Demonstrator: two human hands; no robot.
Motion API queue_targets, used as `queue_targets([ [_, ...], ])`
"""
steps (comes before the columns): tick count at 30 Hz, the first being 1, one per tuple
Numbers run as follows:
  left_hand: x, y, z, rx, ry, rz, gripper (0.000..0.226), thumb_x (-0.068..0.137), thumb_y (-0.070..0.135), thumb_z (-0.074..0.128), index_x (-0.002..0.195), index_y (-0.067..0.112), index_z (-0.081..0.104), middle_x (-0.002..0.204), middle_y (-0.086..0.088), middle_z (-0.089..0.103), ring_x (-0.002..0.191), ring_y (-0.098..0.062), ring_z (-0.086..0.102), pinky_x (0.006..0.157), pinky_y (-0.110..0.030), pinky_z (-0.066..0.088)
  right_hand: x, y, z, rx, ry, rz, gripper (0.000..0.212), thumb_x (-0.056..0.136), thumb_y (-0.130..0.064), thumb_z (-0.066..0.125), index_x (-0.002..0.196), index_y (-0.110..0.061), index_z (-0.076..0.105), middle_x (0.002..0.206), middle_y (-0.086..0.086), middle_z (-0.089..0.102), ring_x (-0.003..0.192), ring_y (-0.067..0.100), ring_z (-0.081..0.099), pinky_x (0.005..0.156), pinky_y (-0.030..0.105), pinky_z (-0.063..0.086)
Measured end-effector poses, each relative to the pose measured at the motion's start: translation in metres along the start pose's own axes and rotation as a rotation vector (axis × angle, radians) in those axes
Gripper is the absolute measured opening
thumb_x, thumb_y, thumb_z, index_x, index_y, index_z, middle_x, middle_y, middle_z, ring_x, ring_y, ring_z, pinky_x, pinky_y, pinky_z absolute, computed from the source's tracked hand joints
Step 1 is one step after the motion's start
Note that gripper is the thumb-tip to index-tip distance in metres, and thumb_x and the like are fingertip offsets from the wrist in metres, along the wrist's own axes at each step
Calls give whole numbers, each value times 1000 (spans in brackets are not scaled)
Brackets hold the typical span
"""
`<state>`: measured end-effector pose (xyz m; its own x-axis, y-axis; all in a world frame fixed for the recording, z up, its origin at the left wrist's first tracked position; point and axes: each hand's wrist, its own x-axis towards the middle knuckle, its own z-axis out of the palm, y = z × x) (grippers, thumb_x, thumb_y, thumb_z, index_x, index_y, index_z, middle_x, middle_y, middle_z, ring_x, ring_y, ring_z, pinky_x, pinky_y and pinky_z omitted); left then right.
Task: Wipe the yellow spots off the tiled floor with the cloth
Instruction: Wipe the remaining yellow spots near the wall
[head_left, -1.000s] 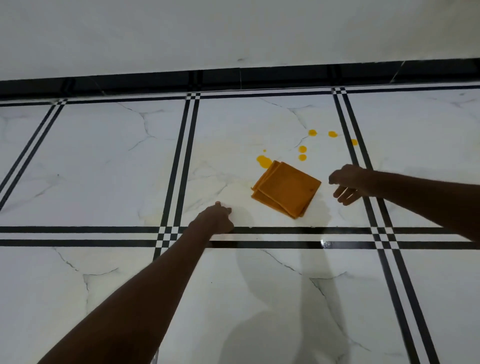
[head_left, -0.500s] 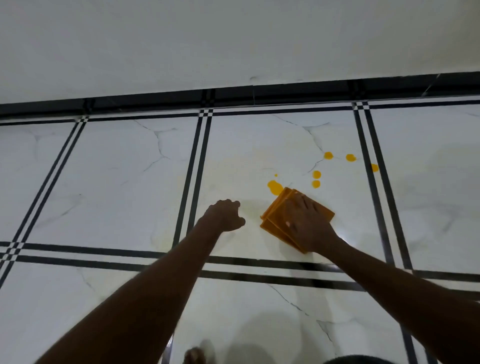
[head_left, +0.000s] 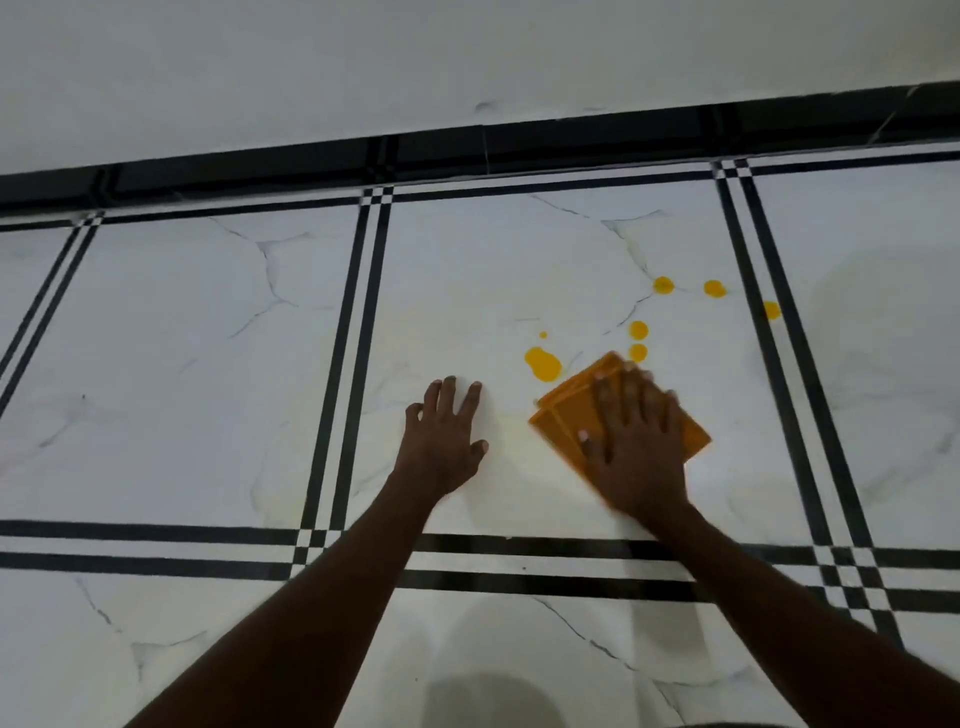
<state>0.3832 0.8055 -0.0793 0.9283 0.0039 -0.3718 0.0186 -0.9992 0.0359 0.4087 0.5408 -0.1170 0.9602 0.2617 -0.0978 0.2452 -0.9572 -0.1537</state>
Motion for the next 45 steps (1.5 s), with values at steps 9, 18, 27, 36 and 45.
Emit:
queue_targets([
  [9, 2, -10, 5, -23, -52, 25, 83, 99, 55, 41, 158, 31, -12, 166, -8, -18, 154, -28, -11, 122, -50, 9, -1, -61, 14, 52, 14, -231, 78, 97, -59, 32, 162, -20, 13, 169, 15, 7, 156, 36, 7, 123, 60, 7],
  [18, -4, -13, 17, -79, 72, -33, 76, 103, 45, 37, 159, 27, -10, 167, -7, -17, 154, -25, -12, 125, -48, 7, -48, -40, 9, 90, 30, 2, 81, 97, -55, 31, 162, -13, 6, 168, 22, 2, 156, 40, 1, 124, 60, 8],
  [27, -11, -39, 24, -110, 35, -80, 81, 102, 47, 41, 159, 22, -11, 167, -8, -17, 154, -27, -11, 125, -47, 10, 114, -54, 0, 24, 33, -69, 81, 91, -48, 32, 157, -1, 23, 165, 24, 19, 154, 39, 15, 124, 55, 13],
  [36, -8, -34, 9, -94, -67, -78, 92, 99, 52, 46, 158, 19, -15, 164, -12, -23, 153, -31, -16, 124, -49, 7, 69, -94, 4, 24, -15, -366, 75, 96, -56, 27, 162, -21, 16, 169, 14, 9, 157, 33, 3, 124, 55, 9],
  [45, -9, -13, -2, -52, -91, -85, 93, 97, 39, 58, 159, 20, -8, 166, -17, -13, 154, -38, -2, 120, -52, 24, 50, 26, -14, 45, 129, 234, 75, 97, -49, 31, 160, -12, 20, 166, 23, 17, 154, 42, 13, 123, 59, 12],
])
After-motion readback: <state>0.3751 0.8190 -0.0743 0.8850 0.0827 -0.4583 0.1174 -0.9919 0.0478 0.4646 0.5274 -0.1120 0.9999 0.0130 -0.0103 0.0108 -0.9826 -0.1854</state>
